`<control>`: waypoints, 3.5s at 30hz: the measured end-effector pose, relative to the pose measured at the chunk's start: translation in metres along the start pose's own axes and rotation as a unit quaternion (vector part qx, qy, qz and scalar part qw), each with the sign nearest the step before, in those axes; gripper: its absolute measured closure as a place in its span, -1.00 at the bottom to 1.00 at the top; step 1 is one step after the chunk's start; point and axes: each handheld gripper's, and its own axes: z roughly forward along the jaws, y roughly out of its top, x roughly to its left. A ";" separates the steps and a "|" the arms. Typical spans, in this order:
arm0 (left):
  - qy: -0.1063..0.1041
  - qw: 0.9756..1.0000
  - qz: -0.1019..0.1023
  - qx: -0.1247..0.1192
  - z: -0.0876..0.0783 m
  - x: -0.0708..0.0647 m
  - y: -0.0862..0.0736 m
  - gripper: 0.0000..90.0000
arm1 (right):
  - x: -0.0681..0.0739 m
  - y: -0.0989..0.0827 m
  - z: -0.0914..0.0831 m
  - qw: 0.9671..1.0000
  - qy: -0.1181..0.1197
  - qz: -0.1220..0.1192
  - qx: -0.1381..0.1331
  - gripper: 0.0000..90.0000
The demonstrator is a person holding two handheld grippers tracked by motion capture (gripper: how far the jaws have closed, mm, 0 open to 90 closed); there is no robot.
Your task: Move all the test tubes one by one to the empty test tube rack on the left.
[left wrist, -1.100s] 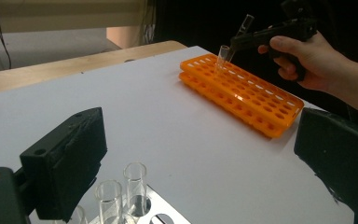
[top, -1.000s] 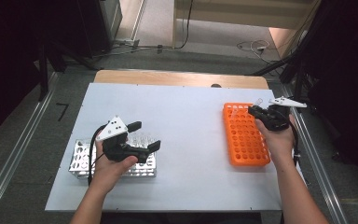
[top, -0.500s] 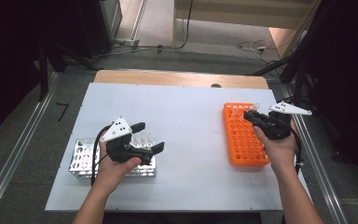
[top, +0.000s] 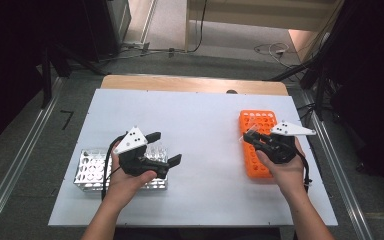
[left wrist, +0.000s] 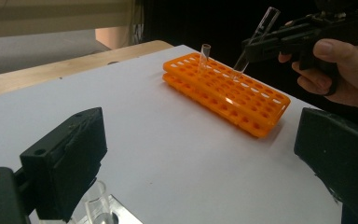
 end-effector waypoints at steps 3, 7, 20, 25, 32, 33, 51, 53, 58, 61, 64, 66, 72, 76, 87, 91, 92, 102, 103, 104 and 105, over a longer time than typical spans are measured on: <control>-0.005 1.000 0.001 0.001 0.005 -0.004 0.001 -0.94 | 0.009 0.000 0.003 1.000 0.014 -0.007 0.002 0.65; -0.013 1.000 0.006 0.000 0.012 -0.009 0.002 -0.94 | 0.021 0.000 0.007 0.999 0.030 -0.015 0.005 0.65; -0.042 0.999 0.016 -0.007 0.026 -0.027 0.010 -0.80 | 0.060 0.000 0.021 0.995 0.075 -0.054 0.023 0.65; -0.045 0.999 0.026 -0.003 0.031 -0.035 0.012 -0.66 | 0.070 0.000 0.023 0.994 0.086 -0.063 0.027 0.65; -0.059 0.998 0.031 0.004 0.040 -0.042 0.010 -0.39 | 0.081 -0.001 0.025 0.992 0.097 -0.075 0.032 0.65; -0.060 0.998 0.032 0.005 0.041 -0.044 0.009 -0.34 | 0.083 -0.001 0.026 0.991 0.100 -0.077 0.032 0.65; -0.054 0.997 0.061 0.009 0.049 -0.059 0.006 0.55 | 0.107 -0.004 0.033 0.985 0.125 -0.106 0.047 0.65; -0.054 0.997 0.062 0.008 0.049 -0.058 0.006 0.58 | 0.107 -0.003 0.032 0.985 0.126 -0.106 0.047 0.65; -0.056 0.996 0.066 0.009 0.049 -0.058 0.005 0.59 | 0.107 -0.004 0.033 0.985 0.126 -0.110 0.049 0.65; -0.058 0.996 0.066 0.007 0.049 -0.057 0.005 0.59 | 0.107 -0.004 0.032 0.985 0.127 -0.111 0.048 0.65; -0.059 0.996 0.067 0.007 0.049 -0.058 0.005 0.57 | 0.107 -0.003 0.032 0.984 0.129 -0.112 0.048 0.65; -0.059 0.996 0.068 0.007 0.049 -0.058 0.005 0.57 | 0.108 -0.003 0.032 0.984 0.130 -0.114 0.049 0.65; -0.061 0.996 0.071 0.002 0.048 -0.059 0.005 0.61 | 0.110 -0.004 0.032 0.982 0.135 -0.119 0.051 0.65; -0.057 0.996 0.075 0.000 0.047 -0.058 0.006 0.64 | 0.110 -0.004 0.033 0.982 0.138 -0.121 0.049 0.65; -0.049 0.996 0.076 -0.009 0.042 -0.056 0.007 0.69 | 0.109 -0.003 0.031 0.982 0.146 -0.112 0.041 0.64; -0.048 0.996 0.076 -0.014 0.041 -0.057 0.008 0.69 | 0.109 -0.003 0.030 0.982 0.151 -0.107 0.037 0.63; -0.047 0.996 0.078 -0.014 0.040 -0.057 0.008 0.69 | 0.108 -0.003 0.030 0.982 0.153 -0.105 0.037 0.62; -0.034 0.997 0.067 -0.026 0.030 -0.046 0.012 0.69 | 0.105 -0.001 0.028 0.985 0.146 -0.094 0.016 -0.24; -0.031 0.997 0.064 -0.028 0.028 -0.045 0.012 0.69 | 0.103 0.000 0.027 0.985 0.146 -0.092 0.014 -0.35; -0.030 0.997 0.066 -0.028 0.027 -0.044 0.013 0.69 | 0.102 0.001 0.026 0.985 0.146 -0.090 0.010 -0.47; -0.026 0.997 0.064 -0.030 0.025 -0.042 0.013 0.69 | 0.101 0.001 0.025 0.986 0.144 -0.086 0.006 -0.57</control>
